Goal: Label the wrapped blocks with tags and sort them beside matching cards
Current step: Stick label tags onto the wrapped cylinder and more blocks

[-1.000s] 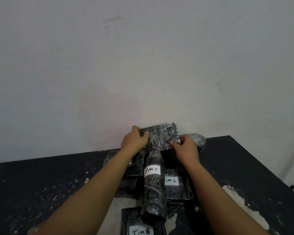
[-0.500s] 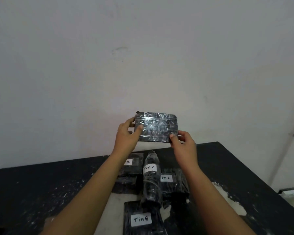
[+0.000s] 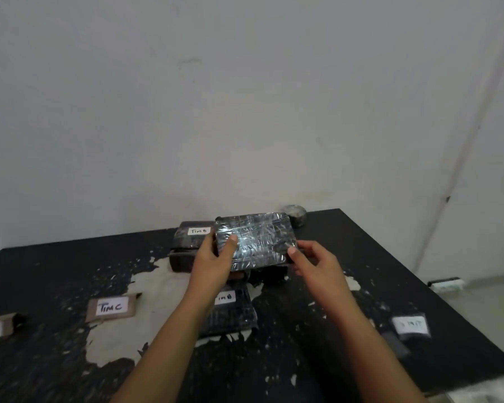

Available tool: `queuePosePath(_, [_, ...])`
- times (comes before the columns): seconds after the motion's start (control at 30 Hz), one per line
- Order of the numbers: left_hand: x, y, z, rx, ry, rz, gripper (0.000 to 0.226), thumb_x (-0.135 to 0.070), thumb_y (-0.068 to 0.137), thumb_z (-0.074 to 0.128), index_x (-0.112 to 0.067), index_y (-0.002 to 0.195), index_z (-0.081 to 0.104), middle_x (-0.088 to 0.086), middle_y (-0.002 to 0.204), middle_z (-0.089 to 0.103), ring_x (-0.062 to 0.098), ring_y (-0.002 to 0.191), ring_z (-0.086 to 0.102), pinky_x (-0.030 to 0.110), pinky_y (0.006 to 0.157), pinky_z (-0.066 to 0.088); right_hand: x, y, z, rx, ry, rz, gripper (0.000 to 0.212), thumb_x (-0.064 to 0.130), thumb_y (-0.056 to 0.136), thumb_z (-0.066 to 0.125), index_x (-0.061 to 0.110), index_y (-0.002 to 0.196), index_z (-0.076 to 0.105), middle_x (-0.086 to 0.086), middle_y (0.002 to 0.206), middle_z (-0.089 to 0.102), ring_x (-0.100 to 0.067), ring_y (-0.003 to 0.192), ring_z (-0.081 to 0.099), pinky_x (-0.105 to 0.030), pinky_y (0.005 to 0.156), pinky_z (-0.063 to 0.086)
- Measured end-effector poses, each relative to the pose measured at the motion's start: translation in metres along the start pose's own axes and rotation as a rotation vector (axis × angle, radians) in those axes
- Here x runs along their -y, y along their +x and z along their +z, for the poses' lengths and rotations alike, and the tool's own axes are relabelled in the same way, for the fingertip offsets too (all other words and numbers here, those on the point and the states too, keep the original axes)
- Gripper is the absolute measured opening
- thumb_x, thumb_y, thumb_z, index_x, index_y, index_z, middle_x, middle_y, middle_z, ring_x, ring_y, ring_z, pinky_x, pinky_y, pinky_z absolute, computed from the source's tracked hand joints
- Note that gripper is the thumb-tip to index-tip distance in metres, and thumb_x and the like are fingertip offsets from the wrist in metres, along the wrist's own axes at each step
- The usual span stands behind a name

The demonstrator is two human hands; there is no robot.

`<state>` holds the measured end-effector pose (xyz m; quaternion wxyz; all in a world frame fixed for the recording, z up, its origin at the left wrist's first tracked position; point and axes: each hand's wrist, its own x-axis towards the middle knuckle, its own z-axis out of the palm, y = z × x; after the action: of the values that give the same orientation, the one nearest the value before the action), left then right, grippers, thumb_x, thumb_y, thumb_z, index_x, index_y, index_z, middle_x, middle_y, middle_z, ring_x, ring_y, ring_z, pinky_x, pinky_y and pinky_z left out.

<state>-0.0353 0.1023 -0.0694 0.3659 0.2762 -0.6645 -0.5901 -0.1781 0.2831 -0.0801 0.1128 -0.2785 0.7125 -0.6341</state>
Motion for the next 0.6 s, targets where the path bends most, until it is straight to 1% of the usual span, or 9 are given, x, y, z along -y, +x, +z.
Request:
queuePosePath(0.07, [0.003, -0.017, 0.009, 0.010, 0.013, 0.020, 0.080, -0.057, 0.103, 0.064, -0.026, 0.169, 0.032, -0.004, 0.169, 0.041, 0.022, 0.154, 0.041, 0.044, 0.120, 0.039, -0.006, -0.014, -0.011, -0.012, -0.023, 0.007, 0.014, 0.045, 0.103, 0.072, 0.042, 0.117, 0.073, 0.010, 0.111, 0.079, -0.011, 0.102, 0.078, -0.035, 0.090, 0.065])
queuePosePath(0.17, [0.007, -0.036, 0.024, 0.018, -0.034, -0.020, 0.062, -0.055, 0.102, 0.067, -0.033, 0.157, 0.049, -0.019, 0.144, 0.058, 0.006, 0.131, 0.057, 0.032, 0.109, 0.047, -0.010, -0.033, -0.029, -0.028, -0.049, 0.002, 0.010, 0.038, 0.106, 0.070, 0.040, 0.116, 0.072, 0.008, 0.110, 0.078, -0.005, 0.092, 0.077, -0.020, 0.071, 0.059])
queuePosePath(0.2, [0.009, -0.043, 0.028, 0.018, -0.039, -0.028, 0.064, -0.062, 0.098, 0.069, -0.036, 0.154, 0.053, -0.017, 0.145, 0.062, 0.008, 0.131, 0.060, 0.036, 0.109, 0.051, -0.012, -0.037, -0.035, -0.038, -0.047, 0.003, 0.009, 0.034, 0.107, 0.069, 0.038, 0.115, 0.072, 0.007, 0.108, 0.078, -0.002, 0.087, 0.076, -0.016, 0.066, 0.057])
queuePosePath(0.27, [0.012, -0.052, 0.036, -0.008, -0.036, -0.036, 0.074, -0.073, 0.091, 0.069, -0.041, 0.156, 0.051, -0.011, 0.153, 0.061, 0.016, 0.138, 0.059, 0.048, 0.113, 0.054, -0.014, -0.044, -0.046, -0.039, -0.053, 0.011, 0.013, 0.028, 0.109, 0.067, 0.035, 0.118, 0.073, 0.007, 0.105, 0.076, 0.003, 0.082, 0.075, -0.013, 0.062, 0.055])
queuePosePath(0.37, [0.015, -0.060, 0.045, -0.040, -0.060, -0.056, 0.063, -0.062, 0.100, 0.067, -0.041, 0.156, 0.051, -0.015, 0.152, 0.060, 0.014, 0.138, 0.058, 0.048, 0.115, 0.052, -0.024, -0.046, -0.064, -0.043, -0.169, 0.025, 0.019, 0.028, 0.110, 0.064, 0.043, 0.120, 0.072, 0.014, 0.112, 0.075, 0.000, 0.090, 0.073, -0.017, 0.069, 0.054])
queuePosePath(0.43, [0.015, -0.061, 0.048, -0.049, -0.072, -0.077, 0.057, -0.061, 0.098, 0.069, -0.046, 0.151, 0.054, -0.018, 0.148, 0.061, 0.017, 0.137, 0.060, 0.052, 0.109, 0.057, -0.029, -0.044, -0.077, -0.028, -0.257, 0.041, 0.025, 0.022, 0.111, 0.061, 0.044, 0.118, 0.071, 0.016, 0.112, 0.075, 0.001, 0.075, 0.069, -0.016, 0.063, 0.050])
queuePosePath(0.5, [0.016, -0.060, 0.054, -0.054, -0.051, -0.096, 0.064, -0.061, 0.098, 0.071, -0.042, 0.155, 0.051, -0.016, 0.151, 0.056, 0.020, 0.142, 0.055, 0.056, 0.110, 0.056, -0.033, -0.040, -0.089, -0.026, -0.350, 0.052, 0.026, 0.019, 0.110, 0.060, 0.042, 0.118, 0.070, 0.013, 0.111, 0.075, -0.004, 0.069, 0.067, -0.021, 0.061, 0.049])
queuePosePath(0.57, [0.018, -0.056, 0.059, -0.047, -0.018, -0.102, 0.074, -0.065, 0.096, 0.070, -0.034, 0.160, 0.048, -0.009, 0.160, 0.052, 0.021, 0.147, 0.050, 0.056, 0.117, 0.050, -0.034, -0.038, -0.099, -0.027, -0.409, 0.051, 0.022, 0.022, 0.111, 0.061, 0.038, 0.120, 0.072, 0.012, 0.107, 0.074, -0.007, 0.072, 0.068, -0.024, 0.063, 0.051])
queuePosePath(0.6, [0.019, -0.055, 0.062, -0.045, -0.010, -0.097, 0.081, -0.072, 0.092, 0.070, -0.035, 0.160, 0.048, -0.009, 0.162, 0.051, 0.022, 0.148, 0.050, 0.056, 0.117, 0.049, -0.035, -0.037, -0.103, -0.031, -0.426, 0.051, 0.020, 0.023, 0.111, 0.061, 0.037, 0.120, 0.072, 0.012, 0.106, 0.074, -0.009, 0.075, 0.070, -0.027, 0.064, 0.055])
